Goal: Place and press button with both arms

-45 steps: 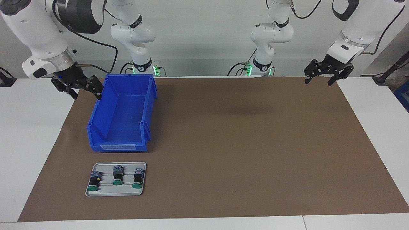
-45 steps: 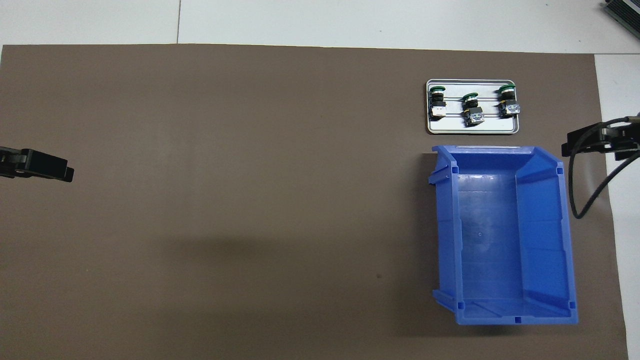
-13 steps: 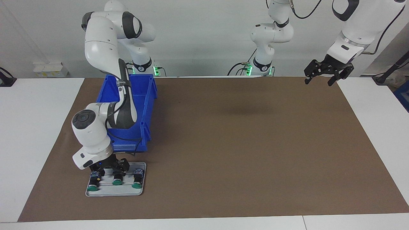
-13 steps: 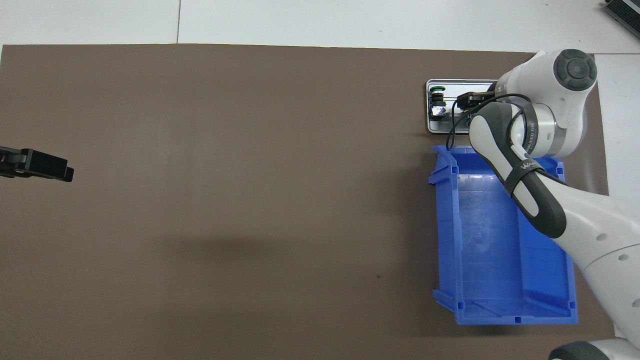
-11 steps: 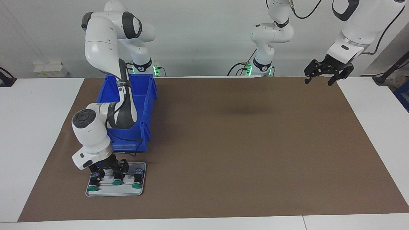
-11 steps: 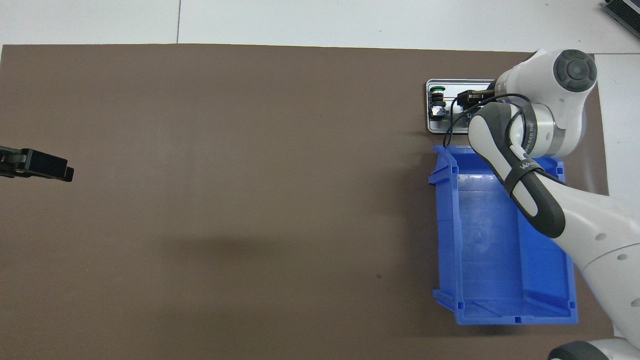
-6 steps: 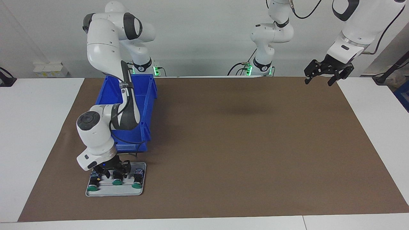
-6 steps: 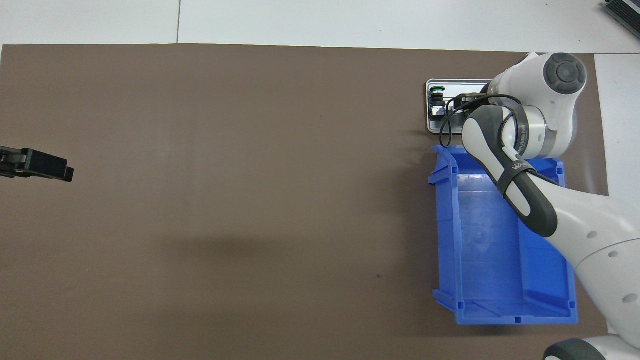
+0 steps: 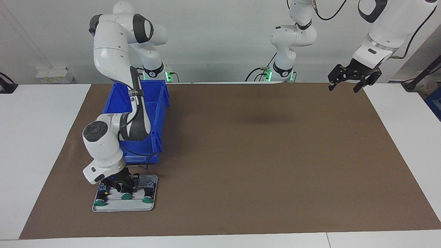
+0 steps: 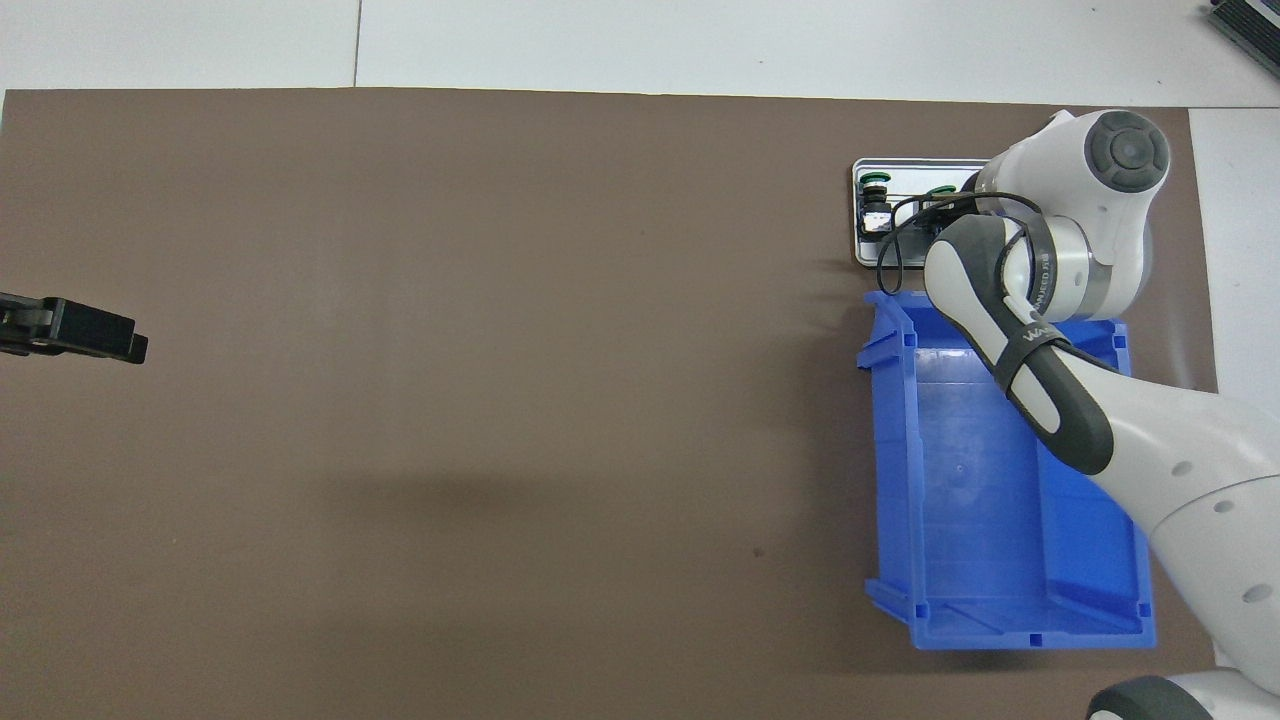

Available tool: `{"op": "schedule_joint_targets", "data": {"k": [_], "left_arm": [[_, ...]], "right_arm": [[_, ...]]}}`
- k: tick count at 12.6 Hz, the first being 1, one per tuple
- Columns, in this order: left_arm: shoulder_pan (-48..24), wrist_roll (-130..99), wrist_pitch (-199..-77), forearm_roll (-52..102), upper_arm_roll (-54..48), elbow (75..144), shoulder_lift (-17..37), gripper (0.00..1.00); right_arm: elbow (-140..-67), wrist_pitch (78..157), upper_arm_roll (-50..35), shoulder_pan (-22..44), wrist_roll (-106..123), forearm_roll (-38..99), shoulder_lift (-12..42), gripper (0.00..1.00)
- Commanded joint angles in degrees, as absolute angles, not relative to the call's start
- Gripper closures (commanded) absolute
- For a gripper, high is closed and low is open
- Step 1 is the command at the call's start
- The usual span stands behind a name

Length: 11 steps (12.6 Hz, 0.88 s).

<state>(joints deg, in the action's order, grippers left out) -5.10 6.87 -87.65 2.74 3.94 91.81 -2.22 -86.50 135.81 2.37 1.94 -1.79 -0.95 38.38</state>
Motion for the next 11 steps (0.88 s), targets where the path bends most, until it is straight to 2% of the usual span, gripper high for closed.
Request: {"op": "schedule_joint_targets", "data": {"k": [1,2,3,6,8,11], "left_arm": [[-4.7,6.9,-88.4,1.7,3.5,93.7,-3.8,0.0],[-4.7,6.9,-88.4,1.7,3.5,93.7,-3.8,0.0],[-4.7,6.9,-88.4,1.7,3.5,93.7,-3.8,0.0],[-4.7,6.9,-88.4,1.7,3.5,93.7,-3.8,0.0],[-4.7,6.9,-88.4,1.7,3.5,93.7,-3.8,0.0],[-4.7,6.9,-88.4,1.7,3.5,93.7,-3.8,0.0]], "right_arm": [[-87.9,136.9,2.1,1.9,-2.4,-1.6,38.2,0.54],[-87.9,136.8,2.1,1.9,-2.4,-1.6,38.2,0.64],[-87.7,136.2,2.1,1.6,-2.4,-1.7,38.0,0.82],[-86.8,134.8,2.1,1.3,-2.3,-1.8,37.8,1.0],[-85.0,133.4,2.1,1.0,-2.3,-1.8,38.1,1.0],[-76.5,122.8,2.1,1.2,-2.4,-1.8,39.2,1.0]]}}
